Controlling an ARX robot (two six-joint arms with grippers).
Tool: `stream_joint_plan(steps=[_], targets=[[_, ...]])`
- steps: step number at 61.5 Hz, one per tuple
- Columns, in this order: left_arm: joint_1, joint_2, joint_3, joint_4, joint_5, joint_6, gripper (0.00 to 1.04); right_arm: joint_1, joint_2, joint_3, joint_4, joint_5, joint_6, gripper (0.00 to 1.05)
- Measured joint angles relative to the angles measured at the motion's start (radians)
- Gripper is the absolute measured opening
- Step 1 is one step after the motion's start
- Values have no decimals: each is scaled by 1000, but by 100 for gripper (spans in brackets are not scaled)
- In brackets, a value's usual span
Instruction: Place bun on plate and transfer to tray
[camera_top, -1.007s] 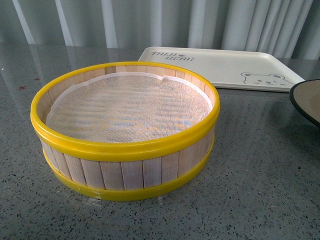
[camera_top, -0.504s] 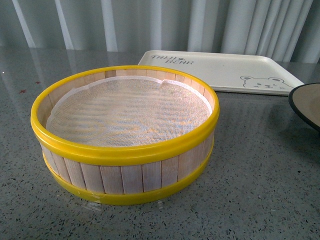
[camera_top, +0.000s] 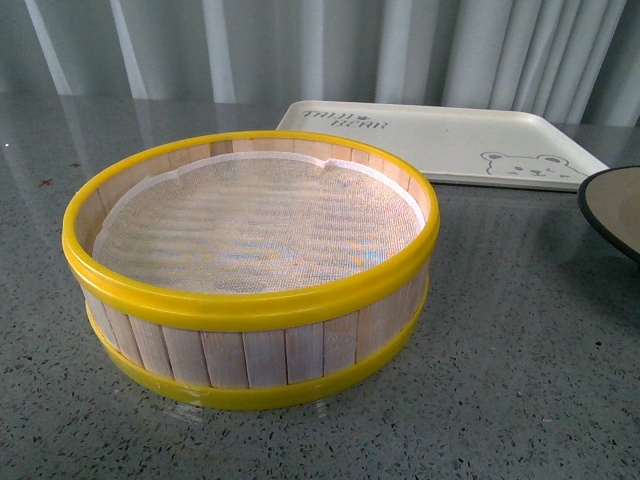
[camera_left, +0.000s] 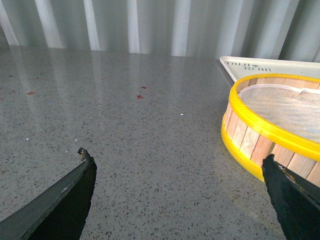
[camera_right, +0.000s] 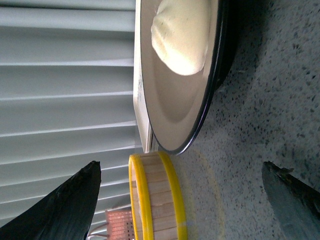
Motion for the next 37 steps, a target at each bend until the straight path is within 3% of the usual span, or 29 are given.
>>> stream_joint_plan(steps=[13,25,37], targets=[[0,0,0,0,0,0,98,-17,212,-20,257,-18,8,96],[0,0,0,0,0,0,98,51,408,-21,476,18,39,95],[0,0,0,0,0,0,98,103,439,-13,493,47,48,64]])
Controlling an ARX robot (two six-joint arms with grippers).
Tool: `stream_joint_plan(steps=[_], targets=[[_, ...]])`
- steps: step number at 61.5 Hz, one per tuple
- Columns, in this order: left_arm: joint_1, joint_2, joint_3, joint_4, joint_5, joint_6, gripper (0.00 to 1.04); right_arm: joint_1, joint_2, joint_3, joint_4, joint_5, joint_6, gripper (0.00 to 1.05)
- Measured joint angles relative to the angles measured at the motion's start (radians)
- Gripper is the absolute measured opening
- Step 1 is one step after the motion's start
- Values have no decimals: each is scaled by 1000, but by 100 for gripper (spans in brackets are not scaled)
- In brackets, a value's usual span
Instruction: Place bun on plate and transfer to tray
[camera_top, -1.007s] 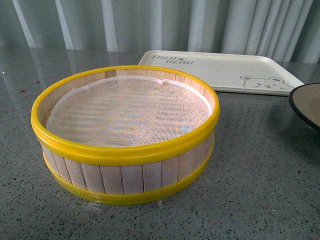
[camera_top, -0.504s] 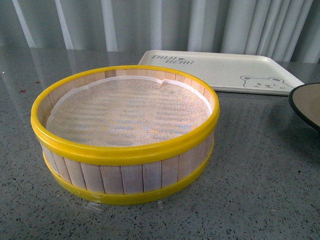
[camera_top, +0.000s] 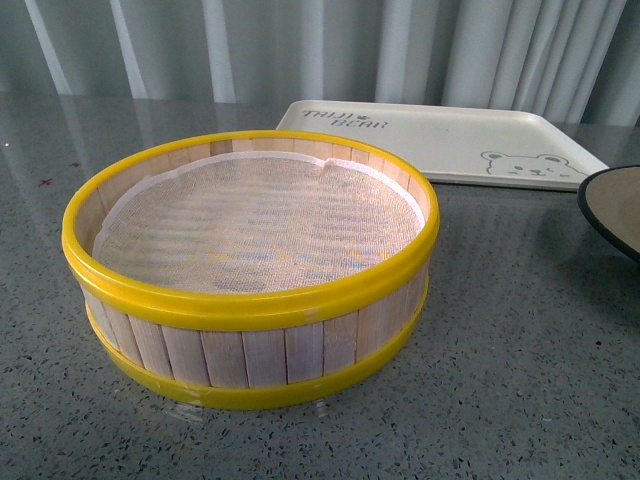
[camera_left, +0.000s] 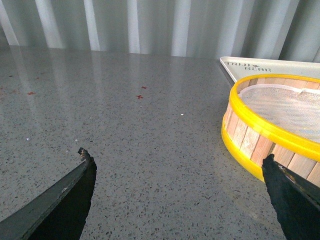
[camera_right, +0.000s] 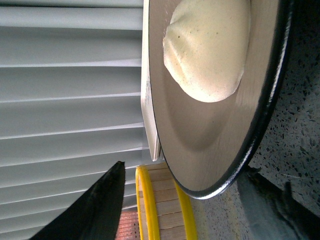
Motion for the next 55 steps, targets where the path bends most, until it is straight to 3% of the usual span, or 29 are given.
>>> stream_joint_plan(steps=[7,15,18,48,55], targets=[[0,0,0,0,0,0,98,9,-2,3,-7,5,0,43],[0,0,0,0,0,0,98,17,0,4,2,6,0,10],[0,0,0,0,0,0,98,26,2,4,5,15,3,3],[0,0,0,0,0,0,98,34,-67,-19,-2,17,4,2],[0,0,0,0,0,0,98,16,-42,-19,60,5,3,2]])
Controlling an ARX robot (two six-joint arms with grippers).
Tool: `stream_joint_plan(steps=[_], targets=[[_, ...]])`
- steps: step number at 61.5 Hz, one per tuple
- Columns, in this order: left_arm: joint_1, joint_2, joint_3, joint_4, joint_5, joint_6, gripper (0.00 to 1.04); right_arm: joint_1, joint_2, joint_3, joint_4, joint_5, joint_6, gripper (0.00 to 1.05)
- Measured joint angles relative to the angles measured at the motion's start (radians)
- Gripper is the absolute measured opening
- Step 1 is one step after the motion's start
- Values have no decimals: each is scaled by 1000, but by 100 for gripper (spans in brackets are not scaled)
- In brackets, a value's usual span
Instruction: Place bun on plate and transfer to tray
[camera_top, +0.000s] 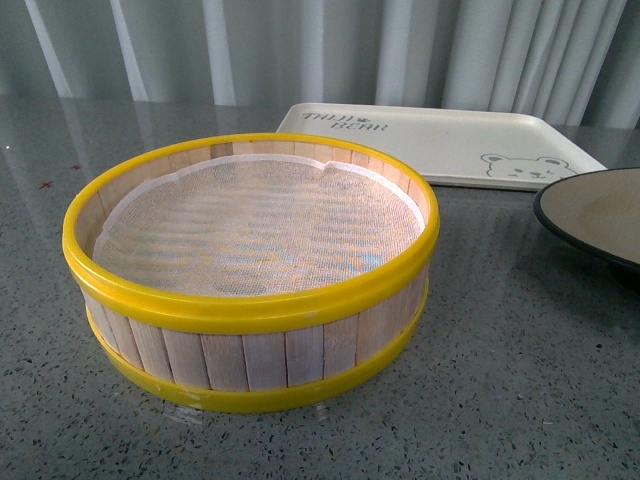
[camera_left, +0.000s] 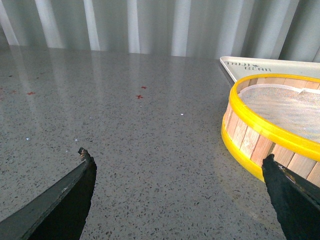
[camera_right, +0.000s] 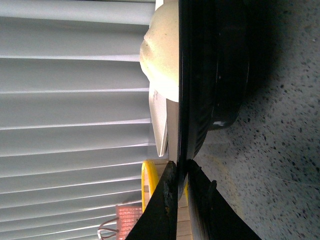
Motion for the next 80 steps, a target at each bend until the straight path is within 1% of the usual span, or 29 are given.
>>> stream_joint_plan(steps=[11,18,31,36,45,55,80], targets=[[0,0,0,0,0,0,98,-37,111,6,151,-29,0,2],[0,0,0,0,0,0,98,-46,181,28,212,-29,0,2],[0,0,0,0,0,0,98,-43,308,81,337,-29,5,2],[0,0,0,0,0,0,98,-31,380,120,411,-34,10,2],[0,0,0,0,0,0,98,-9,502,196,495,-51,17,2],[0,0,0,0,0,0,98,21,677,322,538,-59,24,2],[0,0,0,0,0,0,98,54,939,572,550,-64,24,2]])
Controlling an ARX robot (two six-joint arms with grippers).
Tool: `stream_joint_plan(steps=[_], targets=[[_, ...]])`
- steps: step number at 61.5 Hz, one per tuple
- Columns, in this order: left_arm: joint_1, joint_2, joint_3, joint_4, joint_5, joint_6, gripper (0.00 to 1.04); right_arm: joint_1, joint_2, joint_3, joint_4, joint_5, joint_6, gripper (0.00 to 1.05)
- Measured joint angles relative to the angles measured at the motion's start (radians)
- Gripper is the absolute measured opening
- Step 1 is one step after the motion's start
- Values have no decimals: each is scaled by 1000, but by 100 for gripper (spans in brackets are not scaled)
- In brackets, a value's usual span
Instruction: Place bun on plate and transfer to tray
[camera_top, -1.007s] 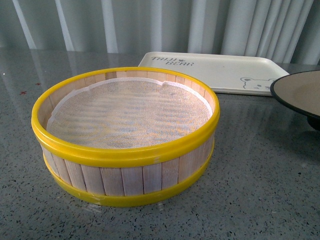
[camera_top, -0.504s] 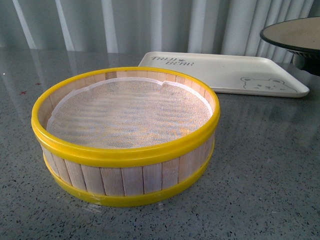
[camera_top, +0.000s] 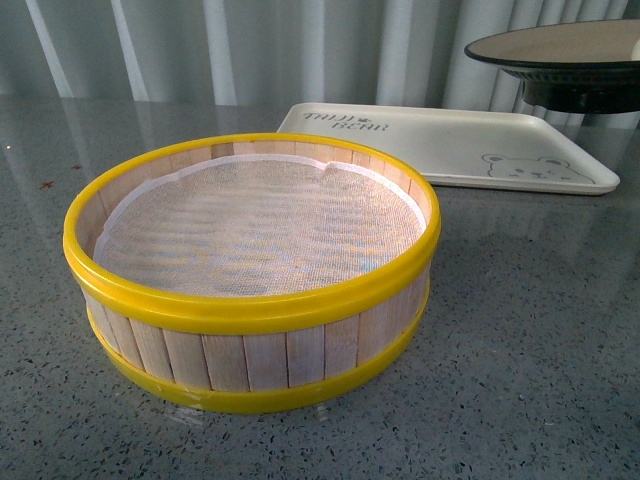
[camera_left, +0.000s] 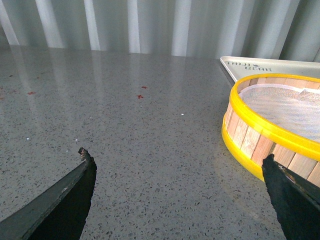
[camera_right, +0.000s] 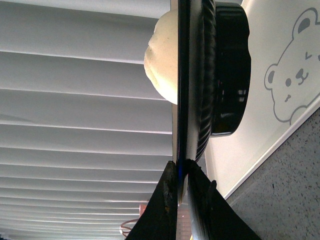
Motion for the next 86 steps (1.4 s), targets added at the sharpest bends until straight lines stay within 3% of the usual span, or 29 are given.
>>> stream_joint_plan(steps=[49,86], targets=[[0,0,0,0,0,0,98,69,280,287,-95,-4,33,2],[0,0,0,0,0,0,98,71,362,393,-274,-21,-3,2]])
